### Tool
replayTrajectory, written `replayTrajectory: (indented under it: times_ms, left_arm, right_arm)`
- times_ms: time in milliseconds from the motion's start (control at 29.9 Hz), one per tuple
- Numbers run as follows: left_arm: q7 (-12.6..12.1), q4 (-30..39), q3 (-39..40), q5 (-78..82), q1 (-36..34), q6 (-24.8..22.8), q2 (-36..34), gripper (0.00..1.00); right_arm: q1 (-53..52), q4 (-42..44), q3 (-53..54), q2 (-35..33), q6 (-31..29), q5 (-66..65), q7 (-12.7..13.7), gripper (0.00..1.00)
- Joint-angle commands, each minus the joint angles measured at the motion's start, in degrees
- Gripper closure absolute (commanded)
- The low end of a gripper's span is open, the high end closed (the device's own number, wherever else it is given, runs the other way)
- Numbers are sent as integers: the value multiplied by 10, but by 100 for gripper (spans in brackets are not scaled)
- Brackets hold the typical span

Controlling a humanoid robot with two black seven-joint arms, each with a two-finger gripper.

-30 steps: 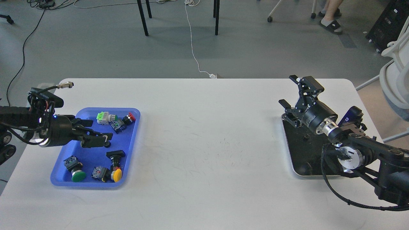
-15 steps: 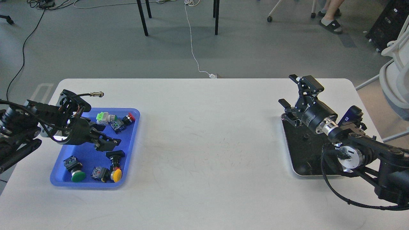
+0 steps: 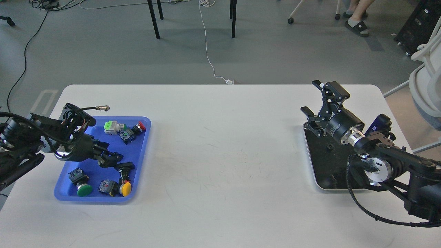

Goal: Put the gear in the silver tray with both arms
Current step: 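Lower the left gripper onto a dark gear and grasp it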

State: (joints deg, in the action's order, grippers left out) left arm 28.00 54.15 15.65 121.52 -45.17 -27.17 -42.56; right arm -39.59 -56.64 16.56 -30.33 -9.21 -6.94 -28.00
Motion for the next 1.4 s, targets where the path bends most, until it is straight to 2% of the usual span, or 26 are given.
replayTrajectory:
  times_ms: [0, 100, 468, 502, 635, 803, 936, 1204, 1304, 1371]
  left_arm:
    - [0, -1, 0, -1, 1, 0, 1, 34]
    - [0, -2, 0, -1, 1, -1, 2, 37]
    - [0, -3, -1, -2, 3, -1, 12, 38]
    - [0, -3, -1, -2, 3, -1, 12, 41]
    - [0, -4, -1, -1, 4, -1, 12, 65]
    - [0, -4, -1, -1, 5, -1, 13, 80]
    - [-1, -4, -2, -1, 6, -1, 12, 85]
    - [0, 1, -3, -8, -11, -3, 10, 86]
    - [0, 24, -4, -13, -26, -5, -1, 86]
    - [0, 59, -4, -16, -27, -7, -34, 86]
  right_arm:
    - [0, -1, 0, -2, 0, 0, 0, 3]
    - [0, 0, 0, -3, 0, 0, 0, 3]
    - [0, -1, 0, -4, 0, 0, 0, 3]
    - [0, -1, 0, -4, 0, 0, 0, 3]
    - [0, -1, 0, -4, 0, 0, 0, 3]
    - [0, -1, 0, -4, 0, 0, 0, 3]
    - [0, -1, 0, -4, 0, 0, 0, 3]
    - [0, -2, 0, -5, 0, 0, 0, 3]
    - [-1, -2, 1, -5, 0, 0, 0, 3]
    - [-1, -2, 1, -5, 0, 0, 0, 3]
